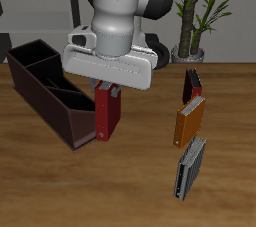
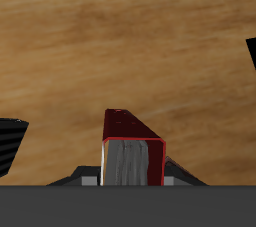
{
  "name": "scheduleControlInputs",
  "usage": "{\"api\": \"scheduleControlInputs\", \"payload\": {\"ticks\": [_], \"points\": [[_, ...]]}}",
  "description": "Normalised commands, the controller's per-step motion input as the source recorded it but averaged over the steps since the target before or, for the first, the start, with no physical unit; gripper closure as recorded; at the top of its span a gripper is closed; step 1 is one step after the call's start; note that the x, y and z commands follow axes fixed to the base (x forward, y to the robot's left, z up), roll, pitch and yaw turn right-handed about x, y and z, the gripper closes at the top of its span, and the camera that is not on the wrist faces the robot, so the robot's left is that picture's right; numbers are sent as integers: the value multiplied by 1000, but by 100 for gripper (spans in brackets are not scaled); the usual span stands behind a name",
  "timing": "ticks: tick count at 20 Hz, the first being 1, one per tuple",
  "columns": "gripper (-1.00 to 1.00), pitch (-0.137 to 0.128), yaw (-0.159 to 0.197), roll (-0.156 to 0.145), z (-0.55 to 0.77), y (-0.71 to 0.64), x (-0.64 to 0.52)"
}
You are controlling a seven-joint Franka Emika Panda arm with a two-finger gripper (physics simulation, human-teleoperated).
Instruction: Place the right red book into the right desk caddy's back compartment
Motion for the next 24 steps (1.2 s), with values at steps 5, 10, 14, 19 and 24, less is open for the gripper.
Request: {"api": "scheduleControlInputs", "payload": {"ticks": [5, 10, 14, 19, 24], "points": [[100, -65, -8, 25, 531, 8, -533], [100, -45, 32, 16, 360, 17, -590], [100, 32, 78, 0, 78, 19, -464], [100, -23, 51, -4, 33, -28, -291], [100, -30, 45, 32, 43, 16, -382]]}}
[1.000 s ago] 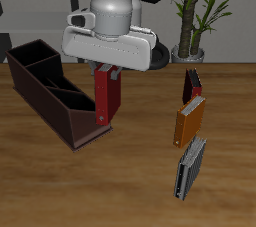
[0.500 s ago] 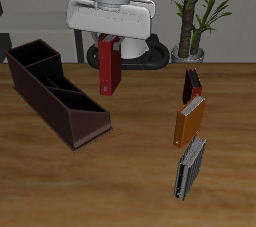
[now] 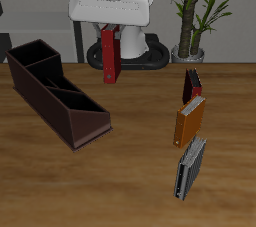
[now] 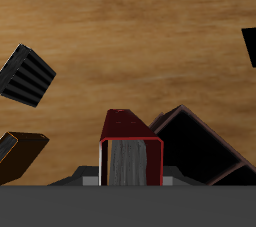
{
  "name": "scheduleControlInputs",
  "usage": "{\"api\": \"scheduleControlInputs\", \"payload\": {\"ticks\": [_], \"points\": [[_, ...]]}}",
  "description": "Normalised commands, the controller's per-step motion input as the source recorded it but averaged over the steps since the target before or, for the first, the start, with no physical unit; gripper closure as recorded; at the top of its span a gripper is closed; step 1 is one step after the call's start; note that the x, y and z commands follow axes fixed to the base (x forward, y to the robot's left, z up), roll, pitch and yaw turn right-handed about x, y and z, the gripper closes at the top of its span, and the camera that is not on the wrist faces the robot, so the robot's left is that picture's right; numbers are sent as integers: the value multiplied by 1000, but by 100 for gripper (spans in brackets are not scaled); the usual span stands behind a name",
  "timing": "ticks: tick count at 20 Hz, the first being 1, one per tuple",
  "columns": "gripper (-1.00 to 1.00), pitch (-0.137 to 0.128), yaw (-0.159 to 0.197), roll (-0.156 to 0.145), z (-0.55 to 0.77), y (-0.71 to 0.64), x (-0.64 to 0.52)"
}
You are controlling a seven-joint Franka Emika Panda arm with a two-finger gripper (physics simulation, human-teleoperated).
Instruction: Place the right red book into the right desk caddy's back compartment
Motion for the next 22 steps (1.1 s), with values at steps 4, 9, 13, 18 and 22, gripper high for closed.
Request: {"api": "scheduleControlInputs", "payload": {"ticks": [4, 9, 13, 18, 22], "points": [[100, -18, 11, 46, 104, 60, -551], [100, -29, 81, 34, -77, 39, -488], [100, -5, 56, 33, -80, -5, -417], [100, -2, 47, -8, 24, -89, -390], [100, -42, 59, -20, 151, -96, -437]]}}
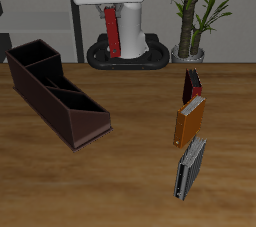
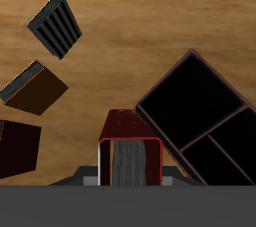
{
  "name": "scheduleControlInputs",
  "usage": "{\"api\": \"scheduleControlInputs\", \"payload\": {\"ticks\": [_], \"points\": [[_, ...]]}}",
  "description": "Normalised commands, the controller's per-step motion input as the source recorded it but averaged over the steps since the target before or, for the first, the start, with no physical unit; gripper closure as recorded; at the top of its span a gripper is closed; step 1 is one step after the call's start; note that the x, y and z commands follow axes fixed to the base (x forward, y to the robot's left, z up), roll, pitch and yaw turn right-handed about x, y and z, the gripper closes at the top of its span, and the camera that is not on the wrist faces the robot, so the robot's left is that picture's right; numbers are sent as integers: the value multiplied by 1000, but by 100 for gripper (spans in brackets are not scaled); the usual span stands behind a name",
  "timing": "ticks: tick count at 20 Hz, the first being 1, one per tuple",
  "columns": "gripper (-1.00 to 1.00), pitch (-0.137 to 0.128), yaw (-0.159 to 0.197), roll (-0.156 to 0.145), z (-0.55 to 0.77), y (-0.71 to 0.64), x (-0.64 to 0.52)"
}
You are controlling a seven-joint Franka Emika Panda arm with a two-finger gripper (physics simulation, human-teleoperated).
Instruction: Place the right red book into the right desk caddy's back compartment
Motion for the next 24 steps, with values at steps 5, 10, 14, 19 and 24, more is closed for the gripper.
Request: {"api": "scheduleControlInputs", "payload": {"ticks": [5, 10, 14, 19, 24], "points": [[100, -32, 99, 28, 121, 15, -405], [100, -25, 178, 22, -10, -37, -383], [100, 31, 101, -33, -20, -218, -126], [100, 30, 134, -70, -59, -331, 7], [100, 24, 95, -90, -35, -328, -51]]}}
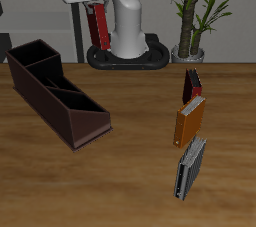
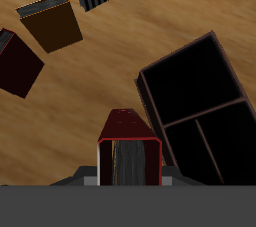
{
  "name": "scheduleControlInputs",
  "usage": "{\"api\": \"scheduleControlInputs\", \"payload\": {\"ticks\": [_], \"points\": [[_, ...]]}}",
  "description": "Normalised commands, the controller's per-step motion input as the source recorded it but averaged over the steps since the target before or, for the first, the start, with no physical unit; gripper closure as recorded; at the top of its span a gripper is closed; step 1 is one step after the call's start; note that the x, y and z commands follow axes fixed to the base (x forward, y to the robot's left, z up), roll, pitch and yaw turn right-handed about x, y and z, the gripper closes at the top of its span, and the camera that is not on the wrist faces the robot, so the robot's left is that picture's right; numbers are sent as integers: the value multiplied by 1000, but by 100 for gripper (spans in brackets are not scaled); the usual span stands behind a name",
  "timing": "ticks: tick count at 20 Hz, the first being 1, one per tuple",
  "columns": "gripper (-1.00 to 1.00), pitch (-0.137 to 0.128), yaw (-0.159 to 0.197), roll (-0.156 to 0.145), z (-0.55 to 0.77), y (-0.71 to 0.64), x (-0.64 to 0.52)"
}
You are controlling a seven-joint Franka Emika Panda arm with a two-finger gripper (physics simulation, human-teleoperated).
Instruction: Place the right red book into the right desk caddy's back compartment
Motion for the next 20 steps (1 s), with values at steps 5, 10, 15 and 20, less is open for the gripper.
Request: {"api": "scheduleControlInputs", "payload": {"ticks": [5, 10, 15, 20], "points": [[100, -4, 60, -78, 80, -281, -75], [100, 5, 83, -50, -38, -190, -32], [100, -18, 60, -67, 57, -287, 37], [100, -11, 50, -91, 54, -388, 97]]}}
